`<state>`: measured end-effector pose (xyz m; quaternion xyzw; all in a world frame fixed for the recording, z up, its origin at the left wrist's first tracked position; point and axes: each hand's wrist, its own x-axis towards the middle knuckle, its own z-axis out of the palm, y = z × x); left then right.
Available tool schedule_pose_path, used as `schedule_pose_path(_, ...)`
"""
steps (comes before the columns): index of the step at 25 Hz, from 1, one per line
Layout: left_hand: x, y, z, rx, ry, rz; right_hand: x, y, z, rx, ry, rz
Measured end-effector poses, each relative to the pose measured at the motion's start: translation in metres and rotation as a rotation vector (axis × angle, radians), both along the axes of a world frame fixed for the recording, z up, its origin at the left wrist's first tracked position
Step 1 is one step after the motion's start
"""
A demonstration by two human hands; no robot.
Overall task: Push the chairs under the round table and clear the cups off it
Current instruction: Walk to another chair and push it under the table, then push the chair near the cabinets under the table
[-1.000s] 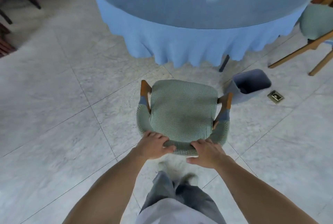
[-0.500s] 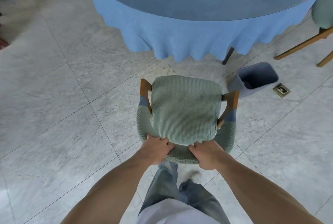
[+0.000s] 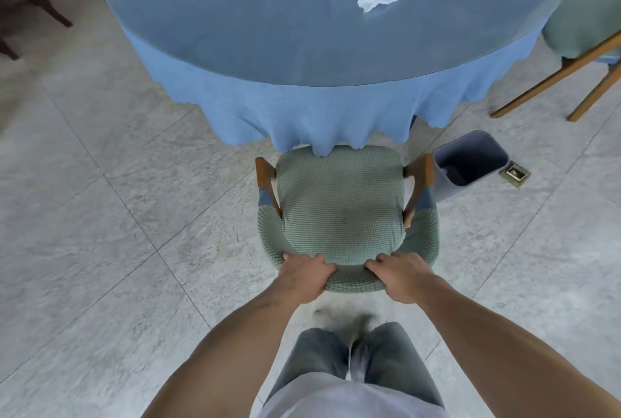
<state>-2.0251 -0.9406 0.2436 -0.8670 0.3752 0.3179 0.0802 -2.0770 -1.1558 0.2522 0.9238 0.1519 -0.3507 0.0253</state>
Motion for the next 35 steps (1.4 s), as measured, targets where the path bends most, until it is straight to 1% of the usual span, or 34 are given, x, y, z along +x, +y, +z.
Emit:
schedule_pose_path(6, 0.088, -0.015, -0.001, 0.045, -0.013, 0.049, 0.090, -0.013, 0.002, 0.012, -0.020, 0.010)
schedule_pose_path(15, 0.238, -0.061, -0.008, 0.097, -0.012, 0.188, 0.240, -0.064, -0.007, 0.067, -0.095, 0.013)
schedule_pose_path(19, 0.281, -0.078, -0.010, 0.103, -0.043, 0.261, 0.288, -0.082, -0.011, 0.100, -0.109, 0.004)
schedule_pose_path(22, 0.298, -0.087, -0.009, 0.144, -0.028, 0.265, 0.306, -0.091, -0.010, 0.122, -0.066, -0.034)
schedule_pose_path(26, 0.310, -0.098, 0.000, 0.234, 0.105, 0.269, 0.316, -0.104, -0.003, 0.175, 0.068, -0.109)
schedule_pose_path(31, 0.328, -0.109, 0.014, 0.195, 0.361, 0.303, 0.311, -0.106, 0.004, 0.157, 0.092, -0.211)
schedule_pose_path(33, 0.335, -0.116, 0.021, 0.193, 0.415, 0.282, 0.309, -0.108, 0.013, 0.151, 0.085, -0.270)
schedule_pose_path(35, 0.343, -0.127, 0.028, 0.221, 0.426, 0.197, 0.305, -0.114, 0.023, 0.156, 0.078, -0.359)
